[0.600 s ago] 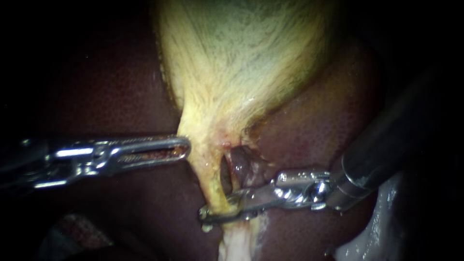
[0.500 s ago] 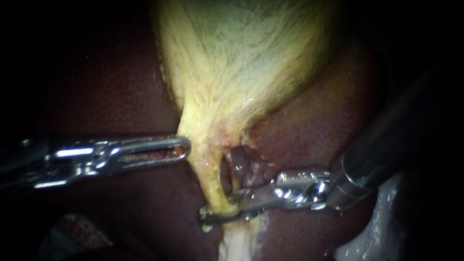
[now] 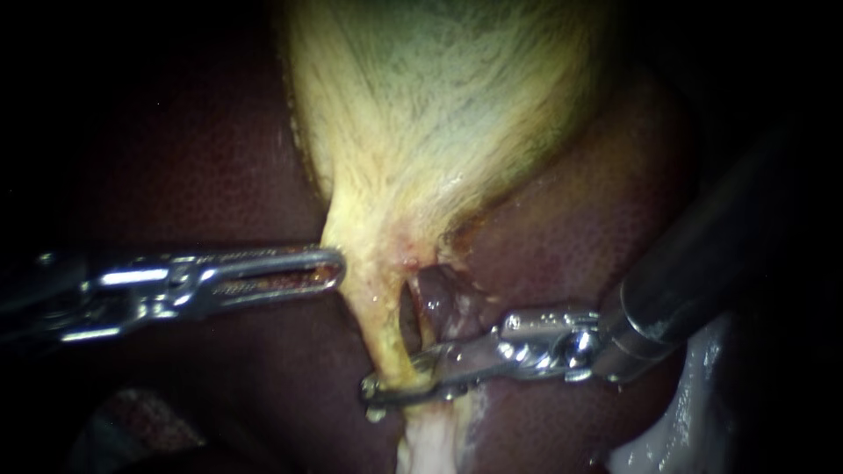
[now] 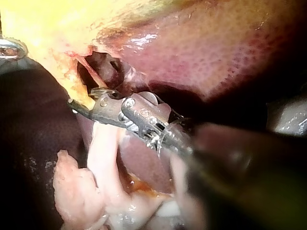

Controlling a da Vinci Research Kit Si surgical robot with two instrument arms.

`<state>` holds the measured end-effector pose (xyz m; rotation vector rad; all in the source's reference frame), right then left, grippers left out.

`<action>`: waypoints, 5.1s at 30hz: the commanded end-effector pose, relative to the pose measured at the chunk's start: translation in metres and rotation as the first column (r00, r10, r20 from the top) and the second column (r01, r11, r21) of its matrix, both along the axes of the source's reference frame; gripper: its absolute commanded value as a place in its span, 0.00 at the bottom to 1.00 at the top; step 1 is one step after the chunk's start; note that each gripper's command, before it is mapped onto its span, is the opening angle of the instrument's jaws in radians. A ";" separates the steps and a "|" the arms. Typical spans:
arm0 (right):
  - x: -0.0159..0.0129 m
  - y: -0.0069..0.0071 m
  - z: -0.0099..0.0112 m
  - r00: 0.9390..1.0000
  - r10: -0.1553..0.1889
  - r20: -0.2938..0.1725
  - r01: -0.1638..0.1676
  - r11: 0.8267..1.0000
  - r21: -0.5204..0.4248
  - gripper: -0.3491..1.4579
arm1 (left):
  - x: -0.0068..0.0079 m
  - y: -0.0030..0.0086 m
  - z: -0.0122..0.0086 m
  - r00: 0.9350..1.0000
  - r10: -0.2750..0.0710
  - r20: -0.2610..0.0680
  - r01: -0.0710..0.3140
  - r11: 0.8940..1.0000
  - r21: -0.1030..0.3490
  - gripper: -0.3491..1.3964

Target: Going back second clip left tube

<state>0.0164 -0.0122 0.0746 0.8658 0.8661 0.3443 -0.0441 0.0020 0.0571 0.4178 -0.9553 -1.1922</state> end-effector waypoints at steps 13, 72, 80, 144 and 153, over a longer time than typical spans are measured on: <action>-0.0003 0.0012 -0.0007 0.994 -0.011 -0.105 -0.007 0.985 -0.173 0.47 | 0.0000 0.0000 0.0000 1.000 0.001 0.000 -0.001 1.000 0.000 0.00; -0.0002 0.0020 -0.0008 0.988 -0.002 -0.156 -0.046 0.952 -0.303 0.52 | 0.0002 0.0000 0.0001 1.000 0.001 0.001 -0.001 1.000 0.000 0.00; -0.0039 0.0039 -0.0028 0.990 0.051 -0.134 -0.094 0.936 -0.340 0.52 | 0.0002 0.0000 0.0001 1.000 0.001 0.001 -0.001 1.000 0.000 0.00; -0.0144 0.0094 -0.0136 0.974 -0.089 -0.206 -0.035 0.847 -0.531 0.52 | -0.0056 0.0008 0.0079 1.000 0.007 -0.011 -0.007 1.000 0.016 0.00; -0.0145 0.0093 -0.0136 0.973 -0.095 -0.209 -0.032 0.844 -0.535 0.52 | -0.0055 0.0007 0.0079 1.000 0.008 -0.011 -0.007 1.000 0.015 0.00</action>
